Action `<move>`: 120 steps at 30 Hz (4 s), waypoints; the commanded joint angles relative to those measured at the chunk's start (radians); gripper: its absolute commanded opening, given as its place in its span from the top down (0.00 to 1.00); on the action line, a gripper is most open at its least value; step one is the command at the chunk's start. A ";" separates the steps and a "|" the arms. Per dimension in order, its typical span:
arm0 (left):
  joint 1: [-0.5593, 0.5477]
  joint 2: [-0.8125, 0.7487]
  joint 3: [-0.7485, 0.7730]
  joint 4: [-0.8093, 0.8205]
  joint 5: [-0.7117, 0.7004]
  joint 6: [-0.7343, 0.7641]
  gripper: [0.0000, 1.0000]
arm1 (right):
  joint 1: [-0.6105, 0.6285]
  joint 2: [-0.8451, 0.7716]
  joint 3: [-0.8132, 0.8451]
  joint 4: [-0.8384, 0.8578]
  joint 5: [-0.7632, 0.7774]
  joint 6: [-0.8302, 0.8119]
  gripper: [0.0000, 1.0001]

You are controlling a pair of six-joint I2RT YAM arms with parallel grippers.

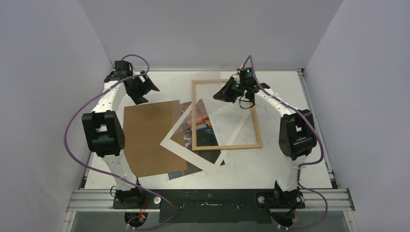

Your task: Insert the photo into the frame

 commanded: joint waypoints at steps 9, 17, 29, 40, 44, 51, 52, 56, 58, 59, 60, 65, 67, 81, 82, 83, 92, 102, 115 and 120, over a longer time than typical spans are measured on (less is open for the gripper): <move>-0.046 0.035 -0.085 0.141 0.195 0.046 0.19 | -0.066 -0.125 -0.267 0.118 -0.061 -0.239 1.00; -0.155 0.123 -0.130 0.182 0.179 0.099 0.23 | -0.063 -0.110 -0.393 0.316 -0.077 -0.206 0.94; -0.174 0.258 -0.006 0.022 0.025 0.183 0.32 | -0.066 -0.025 -0.367 0.401 -0.148 -0.220 0.64; -0.176 0.364 0.110 -0.123 -0.061 0.357 0.33 | -0.066 0.058 -0.228 0.327 -0.211 -0.330 0.44; -0.187 0.387 0.133 -0.152 -0.084 0.395 0.36 | -0.070 0.091 -0.178 0.333 -0.252 -0.351 0.41; -0.211 0.411 0.129 -0.163 -0.123 0.419 0.39 | -0.101 0.168 -0.103 0.328 -0.308 -0.376 0.31; -0.215 0.413 0.129 -0.164 -0.131 0.424 0.39 | -0.101 0.179 -0.089 0.321 -0.319 -0.384 0.30; -0.217 0.418 0.127 -0.162 -0.143 0.433 0.40 | -0.104 0.224 -0.009 0.206 -0.328 -0.453 0.27; -0.218 0.420 0.124 -0.161 -0.144 0.434 0.41 | -0.104 0.239 0.008 0.206 -0.333 -0.455 0.27; -0.217 0.421 0.124 -0.161 -0.142 0.434 0.41 | -0.103 0.244 0.015 0.209 -0.334 -0.454 0.27; -0.218 0.424 0.123 -0.161 -0.141 0.436 0.41 | -0.104 0.251 0.024 0.211 -0.337 -0.453 0.27; -0.219 0.430 0.122 -0.158 -0.140 0.438 0.42 | -0.102 0.301 0.081 0.236 -0.364 -0.418 0.32; -0.218 0.431 0.121 -0.157 -0.140 0.439 0.42 | -0.102 0.321 0.101 0.235 -0.371 -0.411 0.39; -0.233 0.450 0.121 -0.157 -0.145 0.456 0.46 | -0.113 0.420 0.216 0.357 -0.372 -0.341 0.30; -0.232 0.450 0.120 -0.156 -0.147 0.457 0.47 | -0.111 0.434 0.229 0.366 -0.372 -0.333 0.30; -0.233 0.451 0.118 -0.156 -0.147 0.457 0.47 | -0.106 0.446 0.239 0.384 -0.373 -0.320 0.30; -0.238 0.453 0.115 -0.155 -0.155 0.464 0.47 | -0.087 0.512 0.230 0.633 -0.326 -0.142 0.41; -0.236 0.440 0.139 -0.161 -0.137 0.454 0.48 | -0.095 0.503 0.221 0.609 -0.325 -0.159 0.89; -0.210 0.282 0.233 -0.127 0.080 0.398 0.33 | -0.130 0.274 -0.045 0.495 -0.181 -0.237 1.00; -0.201 0.248 0.215 -0.090 0.135 0.357 0.32 | -0.168 0.158 -0.188 0.579 -0.138 -0.188 1.00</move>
